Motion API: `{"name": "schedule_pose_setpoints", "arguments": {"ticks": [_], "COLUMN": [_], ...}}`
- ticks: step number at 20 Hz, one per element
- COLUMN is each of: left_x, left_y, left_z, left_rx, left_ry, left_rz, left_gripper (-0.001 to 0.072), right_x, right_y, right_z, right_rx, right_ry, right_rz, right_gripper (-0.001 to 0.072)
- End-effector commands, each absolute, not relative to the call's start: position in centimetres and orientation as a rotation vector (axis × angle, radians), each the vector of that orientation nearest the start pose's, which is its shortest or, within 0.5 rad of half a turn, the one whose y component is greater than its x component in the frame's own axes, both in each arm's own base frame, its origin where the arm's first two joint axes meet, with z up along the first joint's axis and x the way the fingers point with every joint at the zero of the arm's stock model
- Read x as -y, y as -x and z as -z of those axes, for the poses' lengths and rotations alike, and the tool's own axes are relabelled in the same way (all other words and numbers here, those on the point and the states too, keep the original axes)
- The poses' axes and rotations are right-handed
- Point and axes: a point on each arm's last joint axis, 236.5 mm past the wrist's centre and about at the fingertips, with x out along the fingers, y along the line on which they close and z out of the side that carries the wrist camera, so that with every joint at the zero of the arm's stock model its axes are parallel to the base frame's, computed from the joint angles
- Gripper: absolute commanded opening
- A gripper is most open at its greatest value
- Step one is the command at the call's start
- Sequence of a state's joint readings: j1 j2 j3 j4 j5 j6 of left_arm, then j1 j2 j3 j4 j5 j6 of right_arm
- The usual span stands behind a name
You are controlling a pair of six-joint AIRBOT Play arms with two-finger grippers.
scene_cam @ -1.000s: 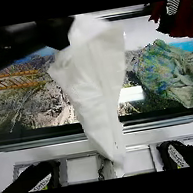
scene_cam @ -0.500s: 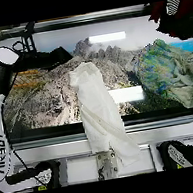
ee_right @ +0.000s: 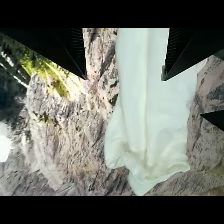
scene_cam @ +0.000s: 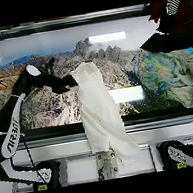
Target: Fold the clothes and pants, and hang the long-sleeved shirts on hangers.
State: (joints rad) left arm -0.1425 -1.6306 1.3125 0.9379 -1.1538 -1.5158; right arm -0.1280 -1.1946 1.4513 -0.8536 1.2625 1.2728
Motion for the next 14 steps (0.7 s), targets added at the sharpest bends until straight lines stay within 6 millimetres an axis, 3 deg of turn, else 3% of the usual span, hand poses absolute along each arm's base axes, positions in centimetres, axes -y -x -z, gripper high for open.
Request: {"name": "schedule_pose_setpoints", "arguments": {"ticks": [1,2,4,5,6,8,11,14], "left_x": [21.0,21.3,21.0,20.5,20.0,18.4,16.3,15.5], "left_y": [-39.2,-39.4,-40.2,-40.9,-41.5,-42.6,-43.6,-43.6], "left_z": [8.3,8.6,8.3,8.0,7.4,6.0,3.3,1.4], "left_rx": [-1.52,-1.51,-1.471,-1.444,-1.416,-1.366,-1.292,-1.251], "left_ry": [0.543,0.54,0.533,0.532,0.541,0.56,0.564,0.548], "left_rz": [0.417,0.416,0.404,0.392,0.382,0.363,0.358,0.373], "left_gripper": [0.0677,0.0618,0.0242,0.0116,0.0038,0.0014,0.0014,0.0014], "right_x": [-12.6,-13.3,-14.3,-14.8,-15.4,-16.2,-17.7,-19.5], "right_y": [-42.2,-42.5,-42.9,-43.1,-43.3,-44.1,-46.7,-49.2], "right_z": [-15.5,-14.4,-12.1,-10.8,-9.4,-6.6,-2.3,2.5], "right_rx": [-0.951,-0.979,-1.035,-1.067,-1.099,-1.141,-1.137,-1.133], "right_ry": [-0.334,-0.337,-0.343,-0.348,-0.351,-0.345,-0.348,-0.351], "right_rz": [-0.586,-0.596,-0.613,-0.619,-0.626,-0.619,-0.576,-0.536], "right_gripper": [0.0503,0.0503,0.0503,0.0503,0.0504,0.0503,0.0503,0.0502]}}
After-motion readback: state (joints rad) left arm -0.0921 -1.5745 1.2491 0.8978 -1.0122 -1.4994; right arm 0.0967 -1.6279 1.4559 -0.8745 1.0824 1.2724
